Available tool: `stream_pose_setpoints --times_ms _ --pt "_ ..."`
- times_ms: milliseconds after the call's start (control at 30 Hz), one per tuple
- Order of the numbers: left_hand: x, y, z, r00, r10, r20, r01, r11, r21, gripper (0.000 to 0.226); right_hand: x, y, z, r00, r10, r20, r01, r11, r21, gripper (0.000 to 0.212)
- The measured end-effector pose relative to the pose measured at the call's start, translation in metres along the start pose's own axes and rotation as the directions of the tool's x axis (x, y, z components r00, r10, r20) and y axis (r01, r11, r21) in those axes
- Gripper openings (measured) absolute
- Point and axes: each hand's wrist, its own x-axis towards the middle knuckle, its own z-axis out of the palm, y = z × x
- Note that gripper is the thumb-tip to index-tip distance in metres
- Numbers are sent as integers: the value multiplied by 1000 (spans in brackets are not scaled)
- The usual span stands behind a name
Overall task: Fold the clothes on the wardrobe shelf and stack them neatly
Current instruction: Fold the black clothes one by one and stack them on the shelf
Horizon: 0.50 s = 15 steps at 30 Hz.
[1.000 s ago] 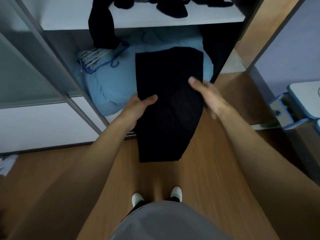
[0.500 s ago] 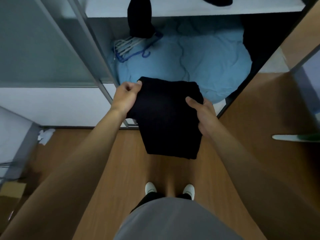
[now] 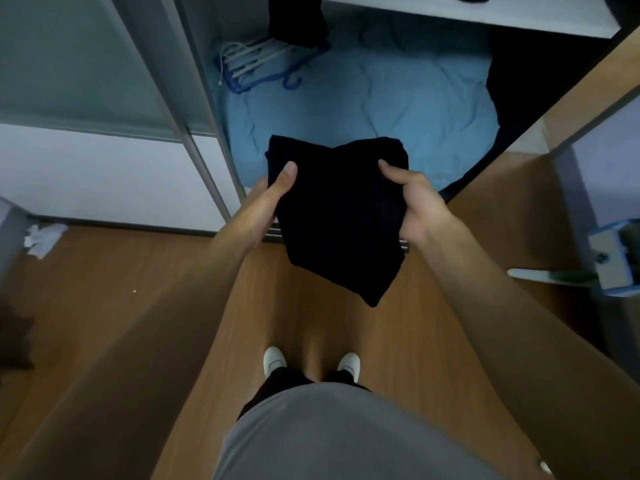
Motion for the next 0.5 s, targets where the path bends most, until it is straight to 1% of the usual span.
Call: stream_pose_setpoints --times_ms 67,100,167,233,267,300,333,367,433,467,500 --pt "4 3 1 1000 -2 3 2 1000 15 70 3 -6 7 999 19 -40 -20 999 -38 27" --pt "6 5 2 1000 -12 1 12 1000 4 67 5 -8 11 996 21 -85 -27 998 -65 25" --pt "11 7 5 999 -35 -39 33 998 -50 65 11 -11 17 972 -23 -235 -10 990 -140 28" --pt "14 10 6 991 -60 -120 48 994 -101 57 17 -9 16 928 -129 -349 42 969 -245 48" --pt "15 11 4 986 -74 -149 57 992 -110 54 20 -7 14 916 -190 -353 78 948 -310 62" --pt "15 12 2 983 -86 -165 68 991 -113 53 22 -4 11 915 -245 -320 108 913 -393 76" --pt "15 14 -3 980 -97 -176 78 991 -112 53 22 0 9 927 -281 -247 130 862 -490 86" --pt "15 16 -8 977 -108 -186 87 989 -115 53 23 4 9 945 -292 -148 151 791 -593 90" --pt "16 24 -20 971 -124 -205 97 986 -134 54 23 9 15 968 -248 42 194 630 -752 95" --pt "17 29 -27 968 -122 -220 92 986 -140 53 23 10 21 970 -217 108 211 536 -817 101" --pt "18 34 -33 965 -113 -238 80 987 -142 51 25 11 28 971 -181 156 220 418 -881 105"
